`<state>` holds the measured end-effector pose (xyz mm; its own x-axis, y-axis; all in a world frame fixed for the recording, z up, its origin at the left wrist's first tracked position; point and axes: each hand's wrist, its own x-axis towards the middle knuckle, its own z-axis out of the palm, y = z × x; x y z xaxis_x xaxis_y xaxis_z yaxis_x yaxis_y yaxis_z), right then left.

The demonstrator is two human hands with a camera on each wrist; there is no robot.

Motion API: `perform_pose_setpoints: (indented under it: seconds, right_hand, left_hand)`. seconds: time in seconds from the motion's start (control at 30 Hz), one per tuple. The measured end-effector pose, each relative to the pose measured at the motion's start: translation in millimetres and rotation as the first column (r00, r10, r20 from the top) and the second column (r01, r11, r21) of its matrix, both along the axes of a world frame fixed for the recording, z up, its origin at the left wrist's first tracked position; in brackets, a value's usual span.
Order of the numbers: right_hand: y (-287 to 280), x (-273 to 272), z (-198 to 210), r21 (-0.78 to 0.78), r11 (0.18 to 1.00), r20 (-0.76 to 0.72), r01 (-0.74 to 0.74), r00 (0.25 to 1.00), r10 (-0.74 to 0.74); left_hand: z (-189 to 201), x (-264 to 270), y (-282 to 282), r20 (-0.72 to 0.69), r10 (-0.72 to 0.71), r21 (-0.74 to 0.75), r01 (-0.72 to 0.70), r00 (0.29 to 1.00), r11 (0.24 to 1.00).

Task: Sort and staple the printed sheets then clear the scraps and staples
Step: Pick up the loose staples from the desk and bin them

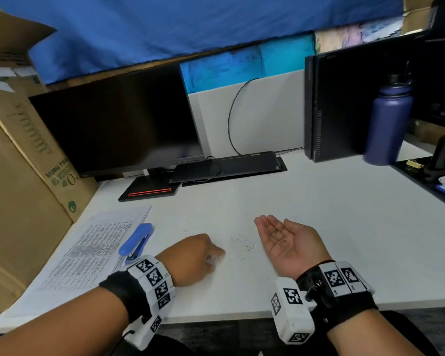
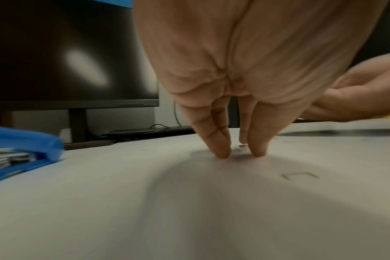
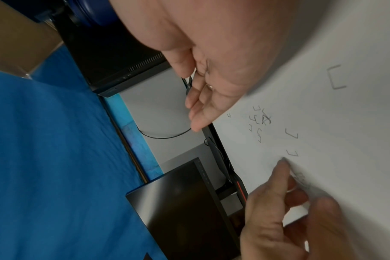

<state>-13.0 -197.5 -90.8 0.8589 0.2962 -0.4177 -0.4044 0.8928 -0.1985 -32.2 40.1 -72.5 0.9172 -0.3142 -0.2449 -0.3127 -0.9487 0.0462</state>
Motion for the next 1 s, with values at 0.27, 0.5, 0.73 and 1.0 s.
perform_pose_setpoints:
  seconds: [0.27,0.5,0.73,1.0]
  right_hand:
    - [0,-3,-1,-0.011,1.0,-0.003,0.002,1.0,-0.002]
    - [-2,-6,2,-0.024,1.0,-0.005,0.004,1.0,-0.004]
    - [6,-5,-2,-0.078,0.997,-0.042,-0.014,0.999,0.011]
    - [18,-7,-7,0.021,0.999,-0.034,-0.046,0.998,0.047]
  left_hand:
    - [-4,6,-14,0.093,-0.123,0.03,0.121,0.988,0.992]
    - [0,19,-21,0.071,-0.049,0.047,0.046,0.996,0.998]
    - [32,20,-54,0.1,0.096,-0.528,-0.03,0.99,0.849]
    - [36,23,-73,0.108,0.043,-0.567,0.026,0.993,0.823]
